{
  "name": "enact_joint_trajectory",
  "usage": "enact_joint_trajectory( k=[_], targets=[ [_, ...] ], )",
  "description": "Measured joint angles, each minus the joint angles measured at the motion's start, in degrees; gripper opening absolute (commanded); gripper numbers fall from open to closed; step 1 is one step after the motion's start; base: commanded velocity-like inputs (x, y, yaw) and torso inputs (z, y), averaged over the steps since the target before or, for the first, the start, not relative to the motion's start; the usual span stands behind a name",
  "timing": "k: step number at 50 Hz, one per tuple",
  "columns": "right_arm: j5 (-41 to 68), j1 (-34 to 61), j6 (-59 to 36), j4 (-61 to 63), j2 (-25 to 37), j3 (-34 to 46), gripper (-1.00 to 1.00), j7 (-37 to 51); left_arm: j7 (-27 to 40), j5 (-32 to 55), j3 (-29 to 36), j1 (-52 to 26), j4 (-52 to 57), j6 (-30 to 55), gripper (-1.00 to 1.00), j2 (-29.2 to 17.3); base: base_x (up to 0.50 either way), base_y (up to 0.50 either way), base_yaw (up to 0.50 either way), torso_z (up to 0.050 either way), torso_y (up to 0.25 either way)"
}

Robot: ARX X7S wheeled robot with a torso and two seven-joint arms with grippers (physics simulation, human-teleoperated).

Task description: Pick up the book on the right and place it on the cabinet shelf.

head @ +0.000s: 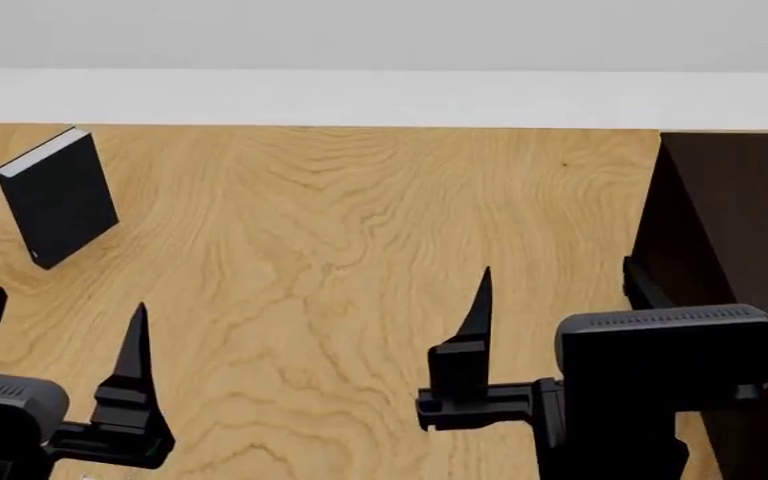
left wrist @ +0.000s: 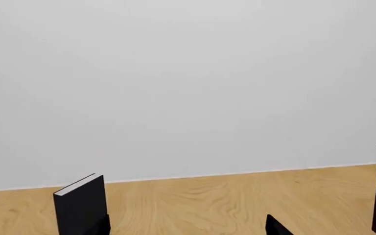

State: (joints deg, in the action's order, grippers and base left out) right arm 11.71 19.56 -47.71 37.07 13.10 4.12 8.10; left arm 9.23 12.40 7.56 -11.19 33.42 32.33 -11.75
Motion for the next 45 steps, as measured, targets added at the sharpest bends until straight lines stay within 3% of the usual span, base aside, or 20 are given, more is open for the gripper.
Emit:
enact_joint_trajectory(
  k=[17, 32, 37, 45],
  targets=[
    [1.0, 0.5, -3.7, 2.3, 1.1, 0.4, 1.0, 0.3, 0.8, 0.4, 0.1, -0.1, 0.7, 0.4, 1.0, -0.6, 0.0, 0.0, 0.0, 0.0, 0.0],
    [8.8, 1.8, -19.6, 14.2, 3.3, -4.3, 1.0, -2.1, 1.1, 1.0, 0.0, -0.5, 0.6, 0.7, 1.0, -1.1, 0.0, 0.0, 0.0, 0.0, 0.001],
    [19.4, 4.0, -26.3, 17.6, 4.9, -8.3, 1.0, 2.1, 1.2, 1.2, 0.0, -0.7, 0.6, 0.8, 1.0, -1.2, 0.0, 0.0, 0.0, 0.0, 0.0],
    [45.1, 7.9, -34.6, 18.7, 8.8, -15.8, 1.0, 15.6, 1.4, 1.5, 0.1, -0.9, 0.6, 0.7, 1.0, -1.4, 0.0, 0.0, 0.0, 0.0, 0.0]
  ],
)
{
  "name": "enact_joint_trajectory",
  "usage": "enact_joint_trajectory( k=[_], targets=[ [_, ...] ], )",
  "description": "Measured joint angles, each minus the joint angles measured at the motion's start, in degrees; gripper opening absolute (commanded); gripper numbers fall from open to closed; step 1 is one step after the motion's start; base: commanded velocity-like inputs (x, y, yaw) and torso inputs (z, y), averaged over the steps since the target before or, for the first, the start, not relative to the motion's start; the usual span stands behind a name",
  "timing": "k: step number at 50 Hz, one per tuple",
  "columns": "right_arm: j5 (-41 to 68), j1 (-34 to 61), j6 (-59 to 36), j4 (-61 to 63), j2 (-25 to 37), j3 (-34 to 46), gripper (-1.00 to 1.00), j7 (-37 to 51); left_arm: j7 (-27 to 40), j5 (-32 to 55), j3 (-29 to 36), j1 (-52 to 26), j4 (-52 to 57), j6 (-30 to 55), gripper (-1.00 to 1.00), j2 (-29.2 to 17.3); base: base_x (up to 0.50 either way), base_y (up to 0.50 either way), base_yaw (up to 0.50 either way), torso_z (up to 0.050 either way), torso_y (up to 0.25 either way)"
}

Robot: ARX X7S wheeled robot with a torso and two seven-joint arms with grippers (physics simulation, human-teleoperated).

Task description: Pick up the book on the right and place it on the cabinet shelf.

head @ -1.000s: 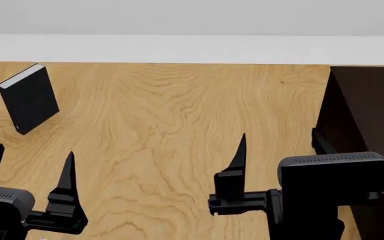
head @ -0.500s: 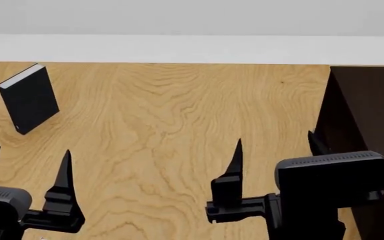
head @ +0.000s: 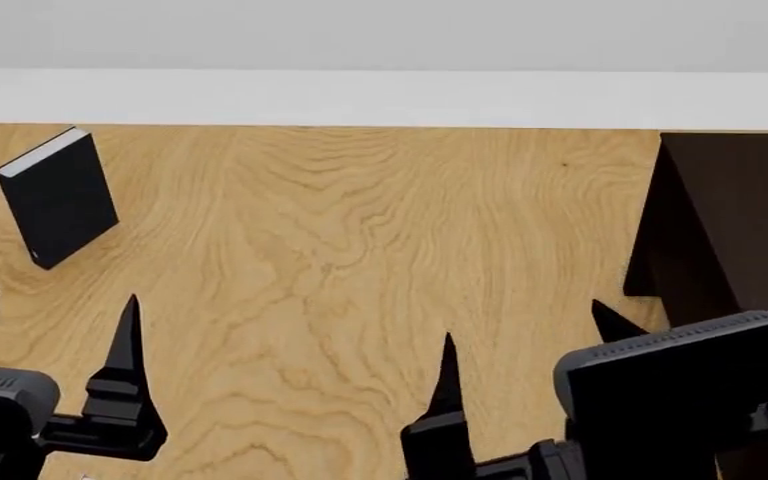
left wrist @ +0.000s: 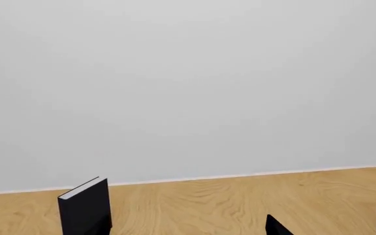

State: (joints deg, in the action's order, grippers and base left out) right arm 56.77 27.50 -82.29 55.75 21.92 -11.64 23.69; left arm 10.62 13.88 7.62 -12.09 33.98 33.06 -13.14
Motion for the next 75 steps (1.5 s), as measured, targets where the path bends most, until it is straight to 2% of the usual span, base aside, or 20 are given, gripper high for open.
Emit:
enact_joint_trajectory(
  k=[6, 14, 28, 46, 75],
  targets=[
    [18.5, 1.7, -1.3, -1.5, 4.5, -1.9, 1.0, 11.2, 0.1, 0.2, 0.2, -0.2, 0.1, 0.1, 1.0, -0.1, 0.0, 0.0, 0.0, 0.0, 0.0],
    [37.6, 3.6, 0.8, -3.0, 11.4, 0.2, 1.0, 23.5, 0.3, 0.4, 0.4, -0.4, 0.1, 0.0, 1.0, -0.3, 0.0, 0.0, 0.0, 0.0, 0.0],
    [57.3, 5.0, 6.3, -3.4, 20.9, 4.7, 1.0, 34.4, 0.8, 0.7, 0.8, -0.4, 0.6, 0.1, 1.0, -0.5, 0.0, 0.0, 0.0, 0.0, 0.0],
    [67.7, 4.0, 10.1, -2.3, 26.7, 8.0, 1.0, 38.4, 1.8, 0.9, 1.4, 0.0, 2.2, 0.8, 1.0, -0.9, 0.0, 0.0, 0.0, 0.0, 0.0],
    [69.9, -3.7, 10.2, -1.3, 27.6, 8.3, 1.0, 38.3, 3.2, 1.2, 2.7, -0.1, 4.4, 2.4, 1.0, -1.7, 0.0, 0.0, 0.0, 0.0, 0.0]
  ],
)
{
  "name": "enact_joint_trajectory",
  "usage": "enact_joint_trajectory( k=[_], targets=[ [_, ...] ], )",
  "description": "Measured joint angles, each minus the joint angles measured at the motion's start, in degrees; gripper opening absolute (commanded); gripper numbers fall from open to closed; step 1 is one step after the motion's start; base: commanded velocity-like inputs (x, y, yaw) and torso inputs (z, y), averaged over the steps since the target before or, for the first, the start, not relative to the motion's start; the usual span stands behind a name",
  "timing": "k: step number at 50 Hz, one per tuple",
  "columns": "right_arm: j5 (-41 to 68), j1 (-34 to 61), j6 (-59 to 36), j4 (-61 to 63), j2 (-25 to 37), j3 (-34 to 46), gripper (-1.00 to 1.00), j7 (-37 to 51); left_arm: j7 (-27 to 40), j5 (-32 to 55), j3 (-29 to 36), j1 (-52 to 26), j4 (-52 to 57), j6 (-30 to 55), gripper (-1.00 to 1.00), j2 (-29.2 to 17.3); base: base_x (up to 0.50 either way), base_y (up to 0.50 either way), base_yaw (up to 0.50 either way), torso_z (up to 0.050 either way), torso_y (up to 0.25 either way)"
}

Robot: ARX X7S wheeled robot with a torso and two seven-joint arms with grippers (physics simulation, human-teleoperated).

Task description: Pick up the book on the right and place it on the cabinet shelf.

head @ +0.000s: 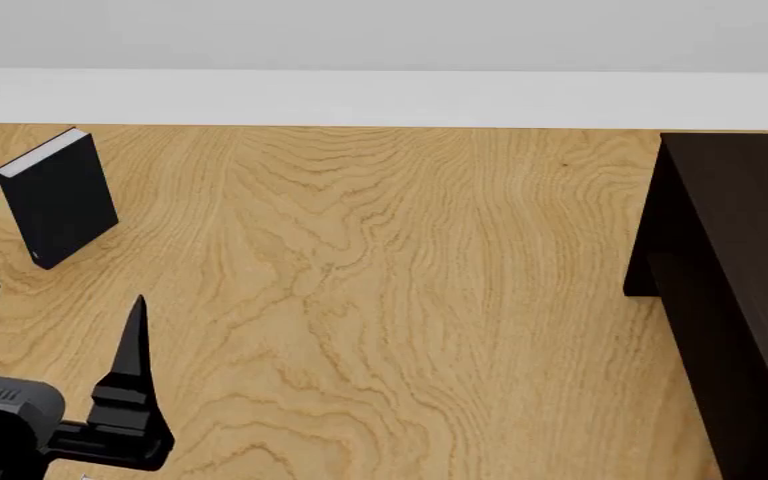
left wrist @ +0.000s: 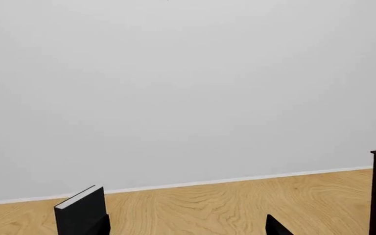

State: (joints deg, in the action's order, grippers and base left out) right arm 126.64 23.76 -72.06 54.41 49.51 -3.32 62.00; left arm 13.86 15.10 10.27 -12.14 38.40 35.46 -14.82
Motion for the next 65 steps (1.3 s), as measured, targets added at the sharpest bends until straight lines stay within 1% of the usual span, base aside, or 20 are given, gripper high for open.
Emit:
enact_joint_trajectory(
  k=[26, 41, 65],
  targets=[
    [1.7, -7.1, 1.3, 1.9, 1.1, -0.1, 1.0, 1.7, 0.8, 0.6, 0.8, -0.3, 0.4, 0.1, 1.0, -0.5, 0.0, 0.0, 0.0, 0.0, 0.0],
    [0.9, -10.7, 0.9, 2.1, 0.4, -0.9, 1.0, 2.5, 0.8, 1.2, 0.6, 0.0, 0.0, -0.8, 1.0, -0.9, 0.0, 0.0, 0.0, 0.0, 0.0],
    [-0.8, -7.6, -0.1, -0.7, 0.9, 7.4, 1.0, 6.7, 1.1, 2.0, 0.5, 0.3, -0.6, -1.8, 1.0, -1.5, 0.0, 0.0, 0.0, 0.0, 0.0]
  ],
)
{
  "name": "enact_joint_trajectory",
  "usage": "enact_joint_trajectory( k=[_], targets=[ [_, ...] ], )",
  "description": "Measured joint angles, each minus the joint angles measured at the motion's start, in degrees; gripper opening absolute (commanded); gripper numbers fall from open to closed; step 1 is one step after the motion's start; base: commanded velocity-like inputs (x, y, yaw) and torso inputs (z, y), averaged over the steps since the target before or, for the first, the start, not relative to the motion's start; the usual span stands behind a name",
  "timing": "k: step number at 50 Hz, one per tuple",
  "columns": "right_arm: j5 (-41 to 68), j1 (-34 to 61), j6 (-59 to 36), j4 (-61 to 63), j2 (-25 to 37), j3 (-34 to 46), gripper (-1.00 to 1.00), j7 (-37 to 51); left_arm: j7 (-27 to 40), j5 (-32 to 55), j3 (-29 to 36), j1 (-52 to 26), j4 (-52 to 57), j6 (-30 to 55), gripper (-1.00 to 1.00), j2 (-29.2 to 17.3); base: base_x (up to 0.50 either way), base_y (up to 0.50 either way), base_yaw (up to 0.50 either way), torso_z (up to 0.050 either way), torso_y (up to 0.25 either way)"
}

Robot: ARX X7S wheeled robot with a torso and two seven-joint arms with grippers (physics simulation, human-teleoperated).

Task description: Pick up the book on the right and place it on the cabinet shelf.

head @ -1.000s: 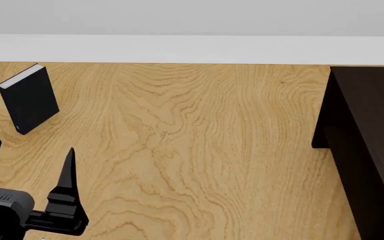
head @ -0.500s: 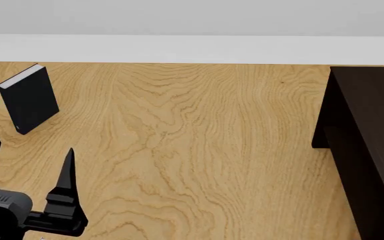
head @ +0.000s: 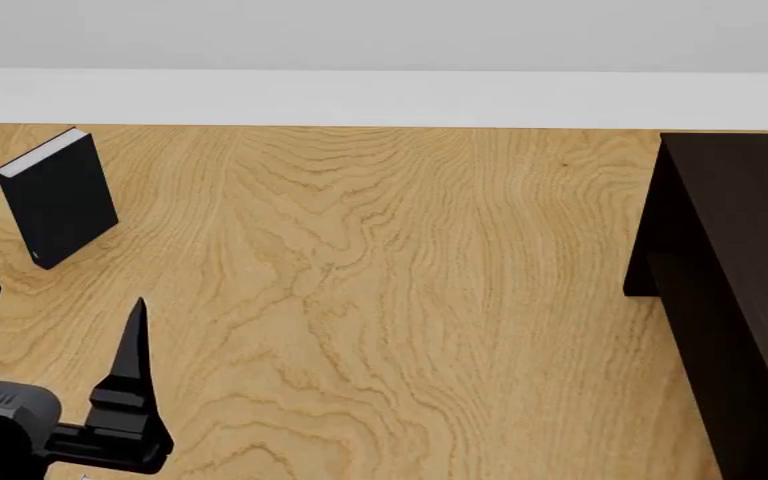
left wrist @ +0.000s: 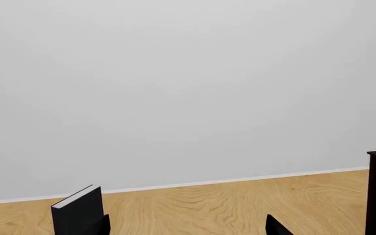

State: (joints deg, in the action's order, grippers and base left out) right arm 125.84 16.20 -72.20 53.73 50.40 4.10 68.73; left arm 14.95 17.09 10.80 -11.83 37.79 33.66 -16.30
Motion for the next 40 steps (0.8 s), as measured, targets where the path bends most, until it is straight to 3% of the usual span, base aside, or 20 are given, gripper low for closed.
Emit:
enact_joint_trajectory(
  k=[40],
  targets=[
    [-5.5, 1.8, -4.1, -5.4, -1.0, 6.9, 1.0, -1.0, 0.6, 0.6, 0.6, 0.0, -1.2, -1.4, 1.0, -0.7, 0.0, 0.0, 0.0, 0.0, 0.0]
  ],
)
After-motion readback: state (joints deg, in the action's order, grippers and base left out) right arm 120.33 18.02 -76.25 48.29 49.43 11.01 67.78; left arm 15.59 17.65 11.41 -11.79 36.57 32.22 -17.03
